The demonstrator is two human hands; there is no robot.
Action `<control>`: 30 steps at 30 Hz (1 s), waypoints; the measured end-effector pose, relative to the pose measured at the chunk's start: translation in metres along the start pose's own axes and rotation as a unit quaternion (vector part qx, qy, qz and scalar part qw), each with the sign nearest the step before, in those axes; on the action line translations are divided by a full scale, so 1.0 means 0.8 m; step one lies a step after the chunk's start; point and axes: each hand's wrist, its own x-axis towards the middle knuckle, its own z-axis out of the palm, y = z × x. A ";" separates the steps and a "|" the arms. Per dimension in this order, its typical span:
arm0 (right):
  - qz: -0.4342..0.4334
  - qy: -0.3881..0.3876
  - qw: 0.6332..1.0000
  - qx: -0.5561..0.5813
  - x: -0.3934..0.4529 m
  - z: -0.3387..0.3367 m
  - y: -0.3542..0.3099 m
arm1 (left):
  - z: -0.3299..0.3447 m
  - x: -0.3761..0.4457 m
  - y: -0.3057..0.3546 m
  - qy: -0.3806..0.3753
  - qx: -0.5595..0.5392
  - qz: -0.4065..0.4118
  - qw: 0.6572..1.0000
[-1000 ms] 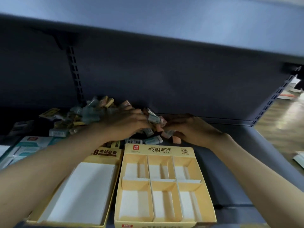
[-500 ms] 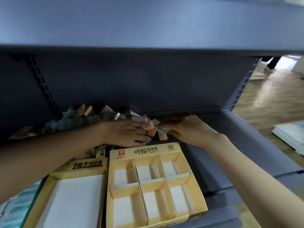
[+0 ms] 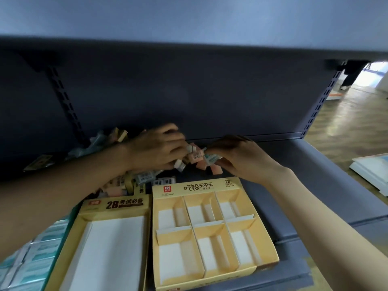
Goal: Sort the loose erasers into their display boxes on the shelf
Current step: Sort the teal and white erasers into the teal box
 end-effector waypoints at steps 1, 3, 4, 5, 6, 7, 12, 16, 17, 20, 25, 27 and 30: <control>0.011 -0.005 1.000 0.007 0.004 -0.001 -0.005 | -0.010 -0.007 -0.005 -0.005 0.018 -0.006 1.000; 0.037 -0.017 0.999 0.036 0.014 -0.005 -0.019 | -0.023 -0.027 -0.010 0.005 0.014 -0.073 0.997; 0.040 -0.018 0.998 0.047 0.019 -0.007 -0.028 | -0.027 -0.036 -0.008 0.007 0.010 -0.105 0.994; 0.036 -0.016 0.998 0.048 0.025 -0.009 -0.037 | -0.034 -0.046 -0.007 -0.007 -0.003 -0.140 0.990; 0.031 -0.018 0.998 0.046 0.031 -0.012 -0.048 | -0.039 -0.057 -0.004 -0.016 -0.015 -0.171 0.985; 0.026 -0.019 0.998 0.045 0.037 -0.015 -0.060 | -0.045 -0.067 -0.002 -0.016 -0.024 -0.192 0.981; 0.014 -0.034 0.999 0.039 0.063 -0.029 -0.128 | -0.065 -0.139 0.010 -0.034 -0.052 -0.263 0.963; 0.016 -0.064 0.995 0.077 0.080 -0.025 -0.189 | -0.084 -0.206 0.032 -0.040 -0.080 -0.300 0.950; 0.013 -0.071 0.993 0.092 0.084 -0.022 -0.203 | -0.088 -0.222 0.036 -0.042 -0.090 -0.304 0.947; -0.009 -0.066 0.984 0.166 0.095 -0.012 -0.240 | -0.096 -0.265 0.044 -0.051 -0.104 -0.312 0.943; 0.024 -0.067 0.976 0.206 0.112 -0.004 -0.292 | -0.109 -0.315 0.046 -0.048 -0.161 -0.308 0.936; 0.037 -0.069 0.977 0.199 0.118 -0.002 -0.307 | -0.114 -0.328 0.047 -0.039 -0.193 -0.299 0.934; 0.053 -0.065 0.977 0.195 0.124 0.001 -0.325 | -0.116 -0.343 0.054 -0.021 -0.239 -0.308 0.921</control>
